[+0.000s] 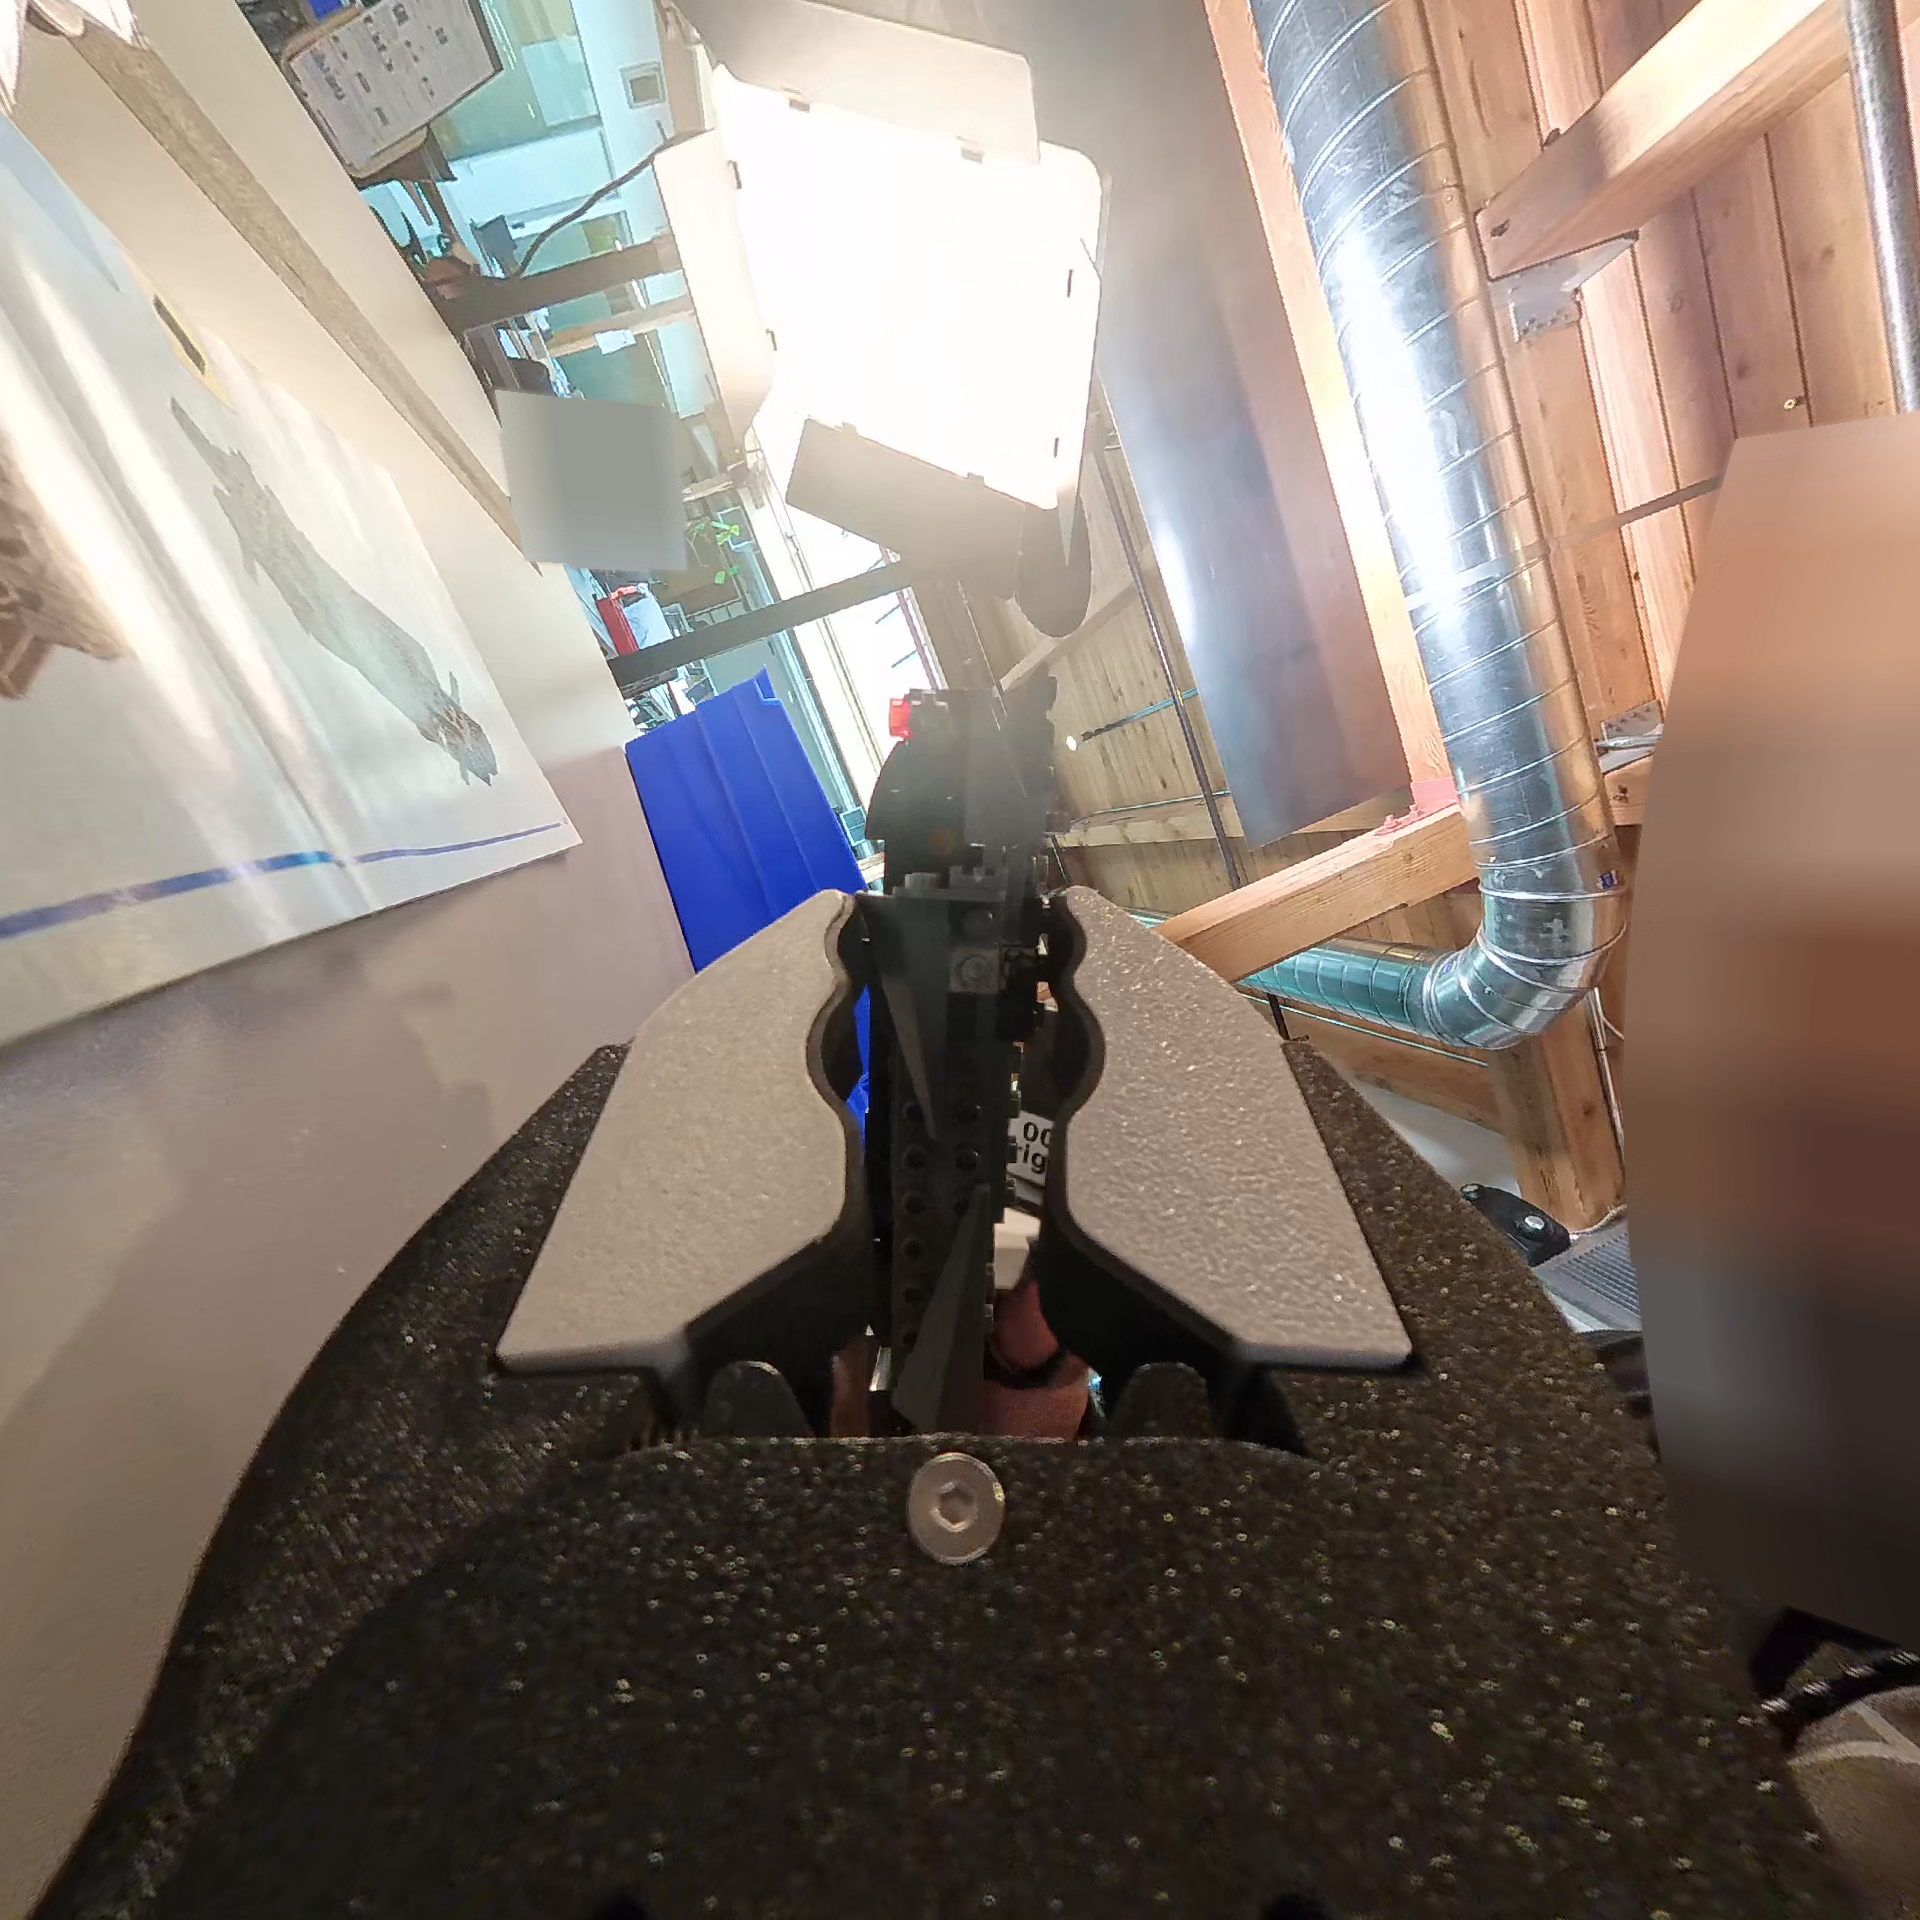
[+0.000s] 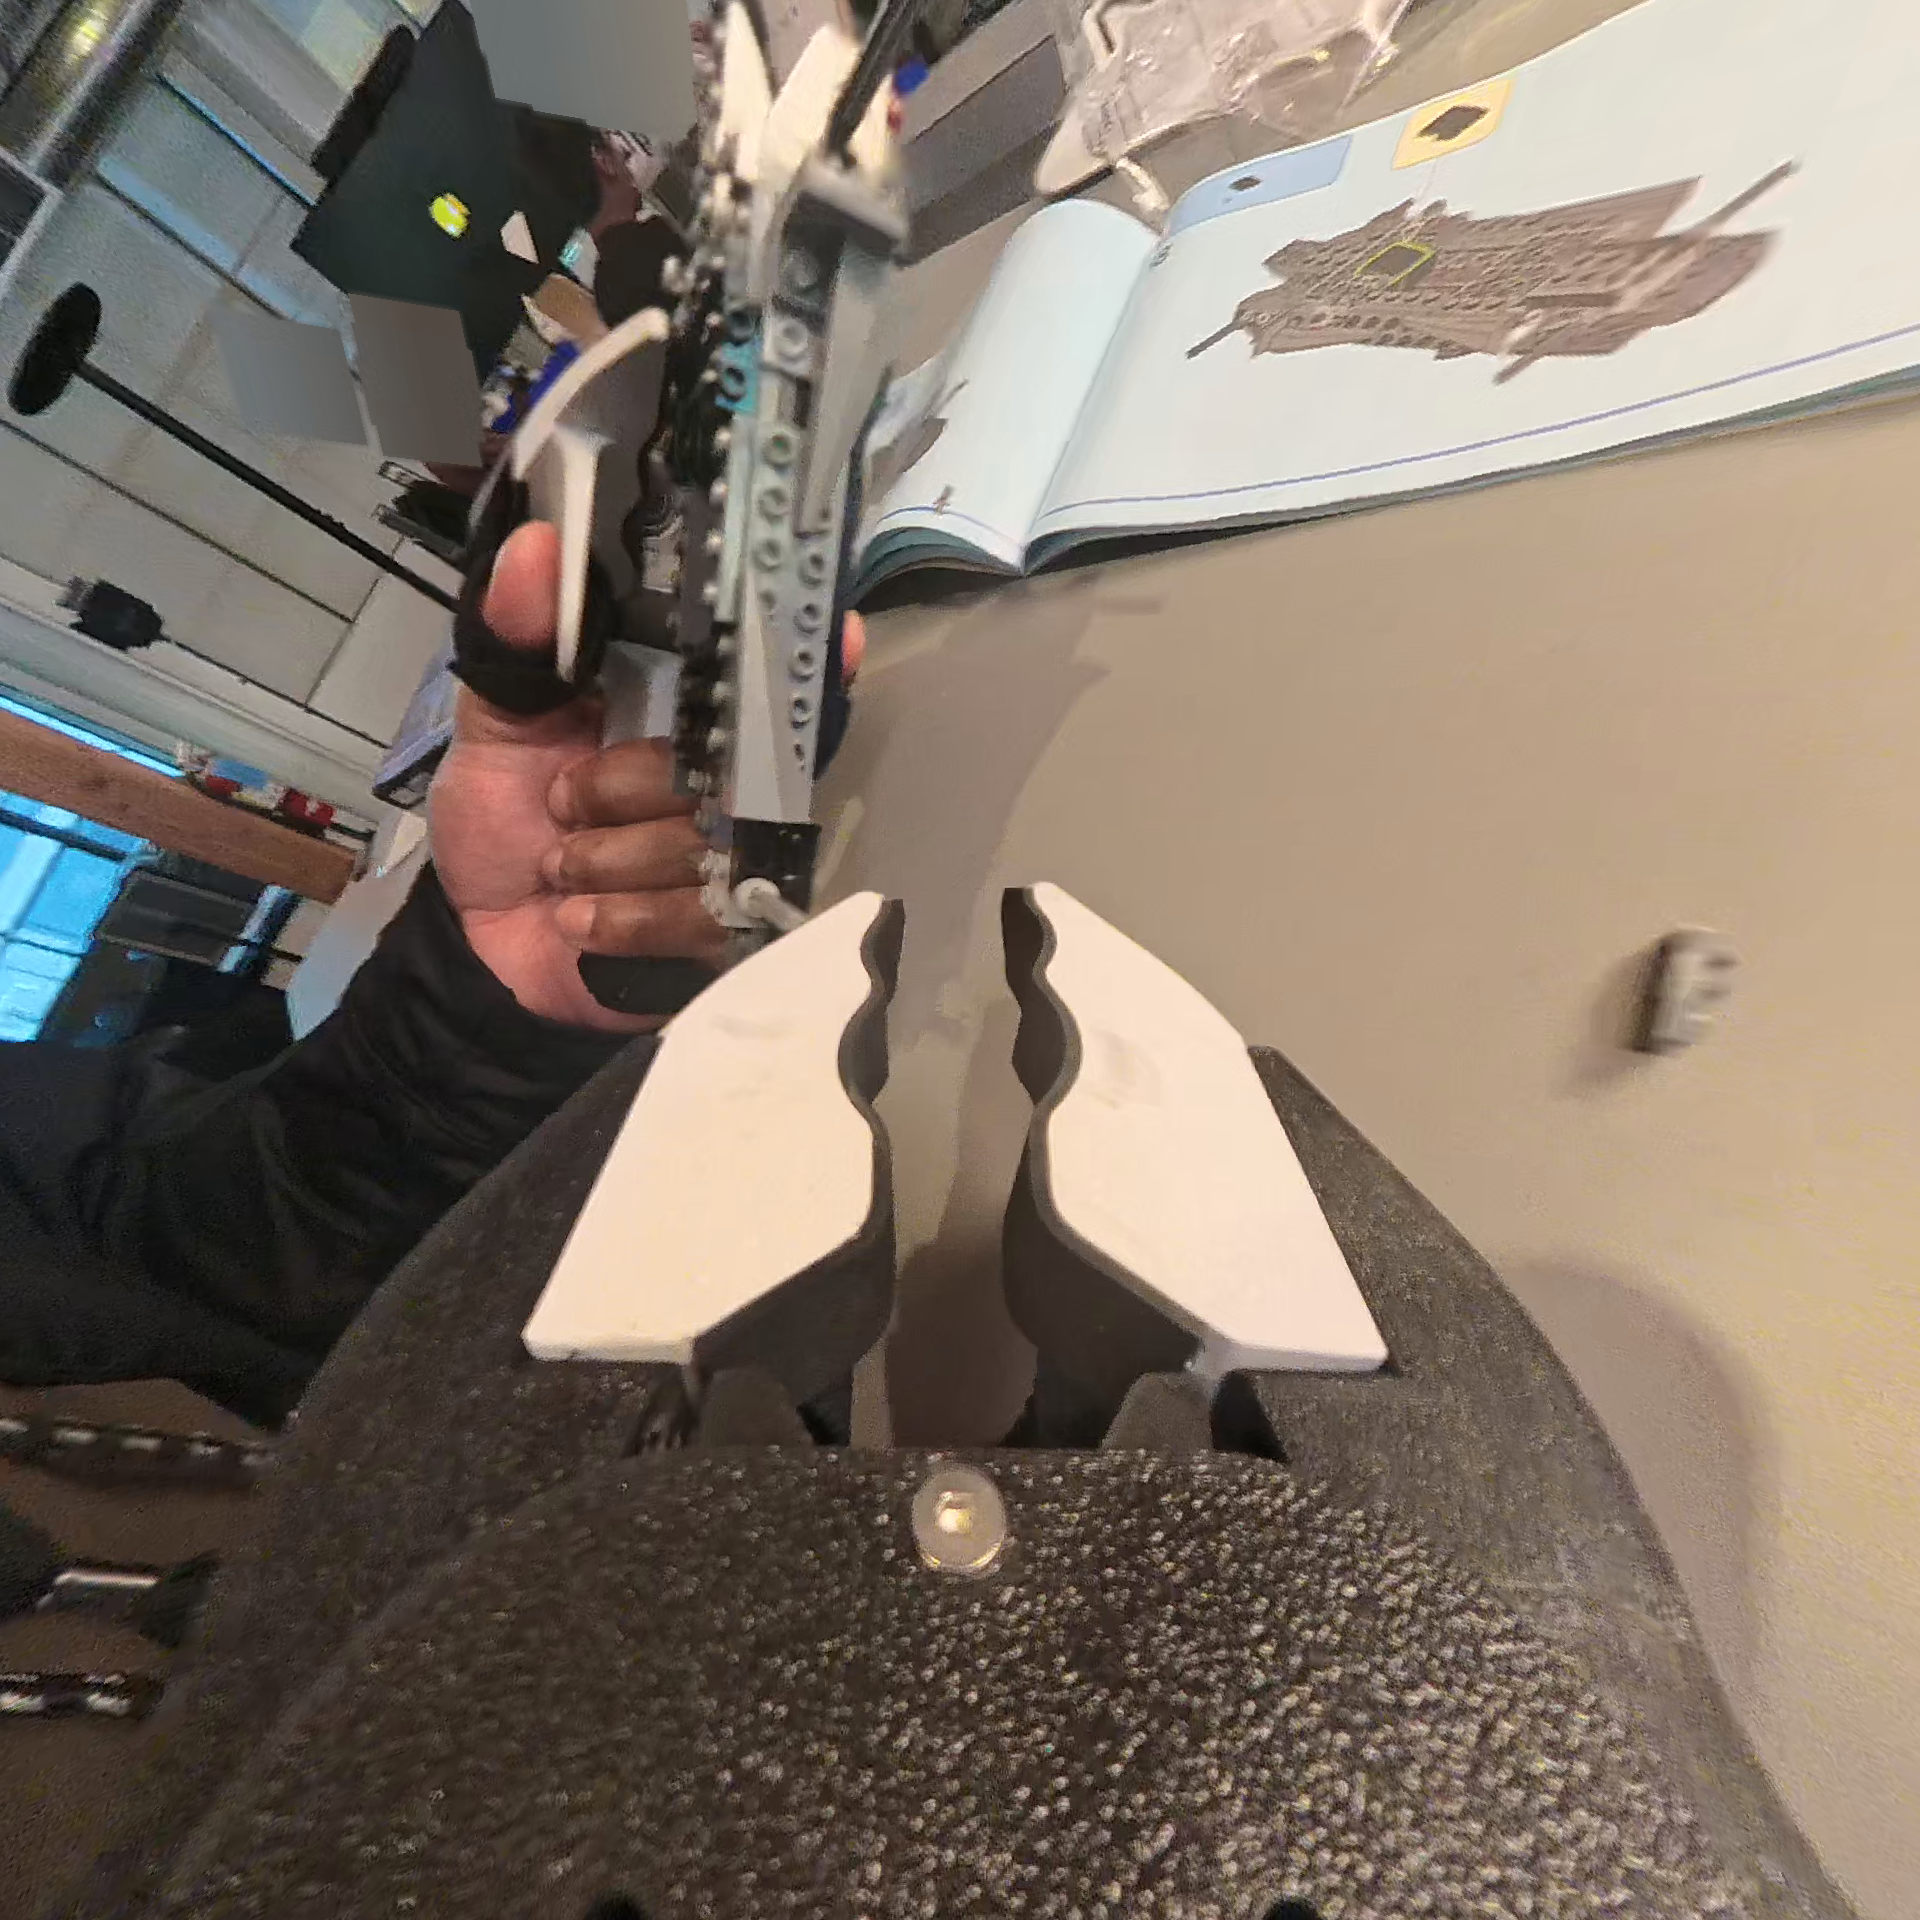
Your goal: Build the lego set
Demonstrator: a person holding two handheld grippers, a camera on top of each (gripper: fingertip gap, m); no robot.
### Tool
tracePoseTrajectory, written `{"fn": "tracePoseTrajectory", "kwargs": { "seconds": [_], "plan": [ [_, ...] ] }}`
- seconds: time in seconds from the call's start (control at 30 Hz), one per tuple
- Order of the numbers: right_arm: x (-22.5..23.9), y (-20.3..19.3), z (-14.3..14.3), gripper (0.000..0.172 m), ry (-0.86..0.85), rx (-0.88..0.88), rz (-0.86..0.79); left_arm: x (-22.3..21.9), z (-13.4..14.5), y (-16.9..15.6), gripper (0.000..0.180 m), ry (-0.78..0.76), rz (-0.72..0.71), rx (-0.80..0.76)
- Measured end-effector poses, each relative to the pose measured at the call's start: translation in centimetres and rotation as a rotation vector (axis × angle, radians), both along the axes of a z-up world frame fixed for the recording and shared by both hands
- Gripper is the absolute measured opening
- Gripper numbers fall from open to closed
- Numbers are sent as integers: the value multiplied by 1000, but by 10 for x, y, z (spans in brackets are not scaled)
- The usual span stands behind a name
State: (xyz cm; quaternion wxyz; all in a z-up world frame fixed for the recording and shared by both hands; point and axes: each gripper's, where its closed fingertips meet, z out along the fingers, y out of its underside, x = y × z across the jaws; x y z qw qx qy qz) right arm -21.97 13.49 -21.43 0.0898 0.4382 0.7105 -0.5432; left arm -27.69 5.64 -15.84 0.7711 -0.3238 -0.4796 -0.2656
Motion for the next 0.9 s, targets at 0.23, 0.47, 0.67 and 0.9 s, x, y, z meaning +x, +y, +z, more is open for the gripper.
{"fn": "tracePoseTrajectory", "kwargs": {
  "seconds": [0.23,0.47,0.67,0.9],
  "plan": [
    [-46,72,-10,20,154,523,-199,1,0,2,34,5,-7,-14],
    [-44,84,-42,20,98,696,-192,1,-1,3,34,6,-10,-22],
    [-48,78,-41,3,175,710,-142,1,-1,4,34,6,-11,-25],
    [-36,61,-9,10,440,666,-26,2,0,4,34,7,-12,-25]
  ]
}}
